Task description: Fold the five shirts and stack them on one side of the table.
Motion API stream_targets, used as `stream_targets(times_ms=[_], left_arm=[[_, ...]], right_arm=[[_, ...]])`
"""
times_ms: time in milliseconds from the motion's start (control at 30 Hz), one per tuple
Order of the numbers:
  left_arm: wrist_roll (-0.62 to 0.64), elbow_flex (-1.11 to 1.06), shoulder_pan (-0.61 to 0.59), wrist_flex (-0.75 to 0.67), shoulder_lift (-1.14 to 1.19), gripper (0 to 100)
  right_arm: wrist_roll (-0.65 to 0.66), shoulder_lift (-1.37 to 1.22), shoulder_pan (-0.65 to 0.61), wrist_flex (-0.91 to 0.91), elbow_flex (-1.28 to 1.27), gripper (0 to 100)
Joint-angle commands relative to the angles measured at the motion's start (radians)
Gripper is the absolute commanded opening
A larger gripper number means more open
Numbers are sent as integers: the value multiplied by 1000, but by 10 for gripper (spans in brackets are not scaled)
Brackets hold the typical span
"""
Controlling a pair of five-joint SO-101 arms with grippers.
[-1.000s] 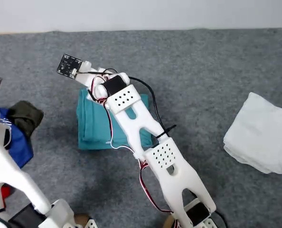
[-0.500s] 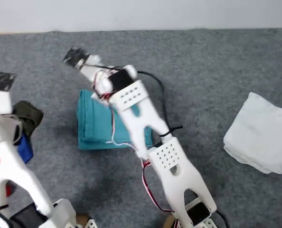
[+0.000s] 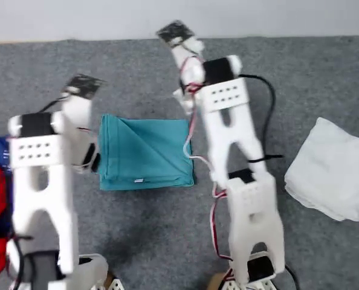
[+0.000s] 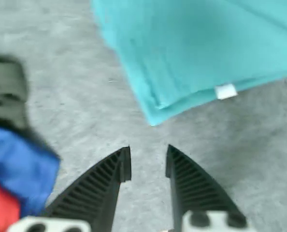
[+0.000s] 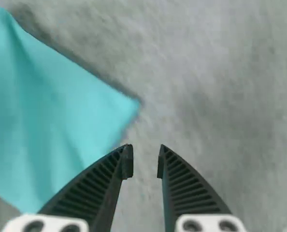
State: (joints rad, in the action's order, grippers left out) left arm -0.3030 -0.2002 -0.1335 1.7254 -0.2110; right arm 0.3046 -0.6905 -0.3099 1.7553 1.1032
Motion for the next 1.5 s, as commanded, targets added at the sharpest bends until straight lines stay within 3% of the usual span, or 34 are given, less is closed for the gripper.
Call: stream_targets(times_ms=[0, 167, 367, 700, 967, 1200, 1367, 1467], left_arm=[[12, 7, 46, 26, 75, 157], [5, 7, 49, 14, 170, 183], [-11, 31, 48, -66, 209, 186], [-8, 38, 48, -166, 338, 175], [18, 31, 123, -193, 350, 79], [21, 31, 124, -199, 350, 85], [64, 31, 101, -199, 350, 161], [63, 19, 107, -199, 350, 142]], right_arm=[[-15, 189, 81, 42, -192, 91], [-17, 325, 176, 41, -410, 91], [-17, 403, 239, 39, -502, 91], [-17, 415, 237, 39, -512, 91], [-17, 412, 240, 39, -512, 91], [-15, 410, 242, 39, -512, 91], [-15, 412, 242, 39, -512, 91], [-15, 414, 242, 39, -512, 91]])
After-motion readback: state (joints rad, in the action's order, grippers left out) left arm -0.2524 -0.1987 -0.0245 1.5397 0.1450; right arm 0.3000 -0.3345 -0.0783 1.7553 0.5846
